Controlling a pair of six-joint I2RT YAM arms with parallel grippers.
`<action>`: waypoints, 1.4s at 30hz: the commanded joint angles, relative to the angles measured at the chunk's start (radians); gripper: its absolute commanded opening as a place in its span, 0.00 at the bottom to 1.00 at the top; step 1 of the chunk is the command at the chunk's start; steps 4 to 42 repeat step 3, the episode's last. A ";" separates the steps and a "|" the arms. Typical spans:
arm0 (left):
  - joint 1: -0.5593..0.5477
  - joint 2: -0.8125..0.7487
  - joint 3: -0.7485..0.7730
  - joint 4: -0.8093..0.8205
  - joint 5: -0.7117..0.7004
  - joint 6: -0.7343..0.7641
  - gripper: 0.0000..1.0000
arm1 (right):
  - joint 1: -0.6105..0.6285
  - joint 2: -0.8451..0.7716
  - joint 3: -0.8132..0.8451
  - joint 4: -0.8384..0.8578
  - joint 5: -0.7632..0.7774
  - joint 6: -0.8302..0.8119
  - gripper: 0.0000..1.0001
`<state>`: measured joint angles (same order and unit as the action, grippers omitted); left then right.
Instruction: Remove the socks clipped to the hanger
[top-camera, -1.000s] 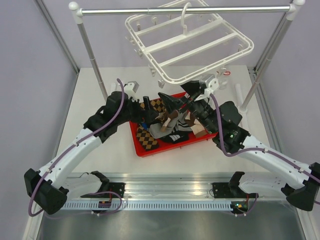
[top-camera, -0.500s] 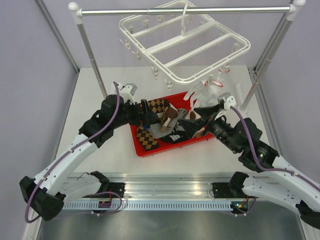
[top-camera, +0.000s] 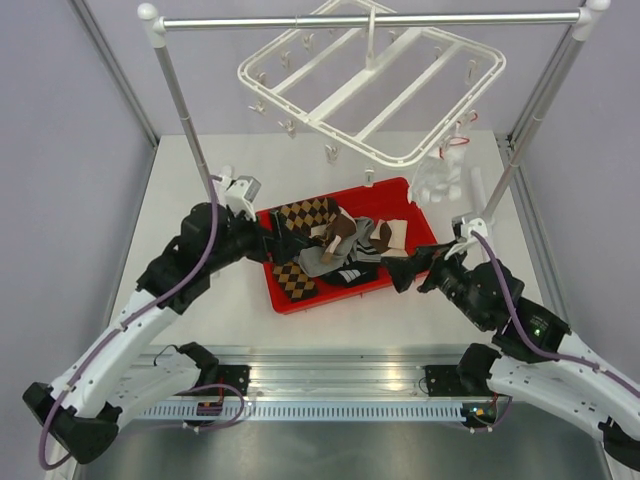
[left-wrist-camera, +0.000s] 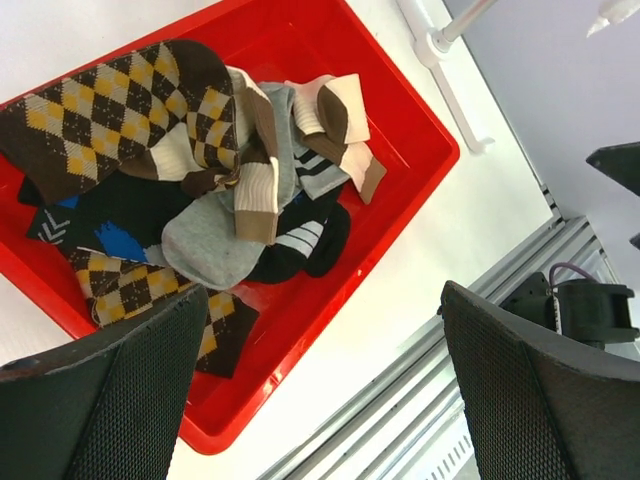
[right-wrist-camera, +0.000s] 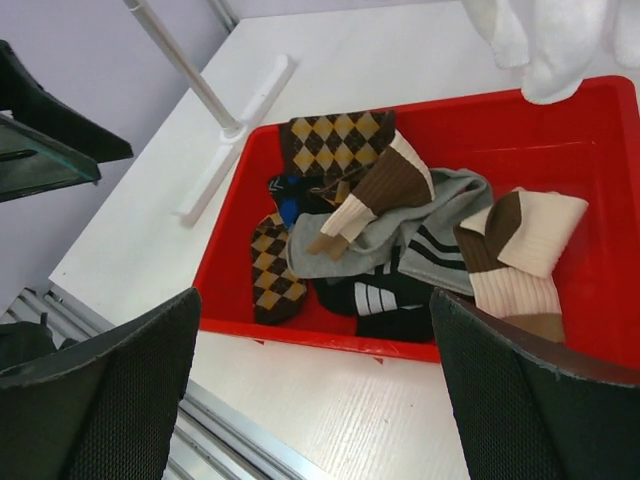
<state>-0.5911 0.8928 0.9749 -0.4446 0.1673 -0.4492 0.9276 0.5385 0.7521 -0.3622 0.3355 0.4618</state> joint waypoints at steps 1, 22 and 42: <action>0.001 -0.026 -0.010 -0.026 0.003 0.052 1.00 | 0.004 0.012 0.004 -0.014 0.065 0.021 0.98; 0.001 -0.035 -0.012 -0.026 0.003 0.060 1.00 | 0.002 0.023 0.016 -0.015 0.074 0.021 0.98; 0.001 -0.035 -0.012 -0.026 0.003 0.060 1.00 | 0.002 0.023 0.016 -0.015 0.074 0.021 0.98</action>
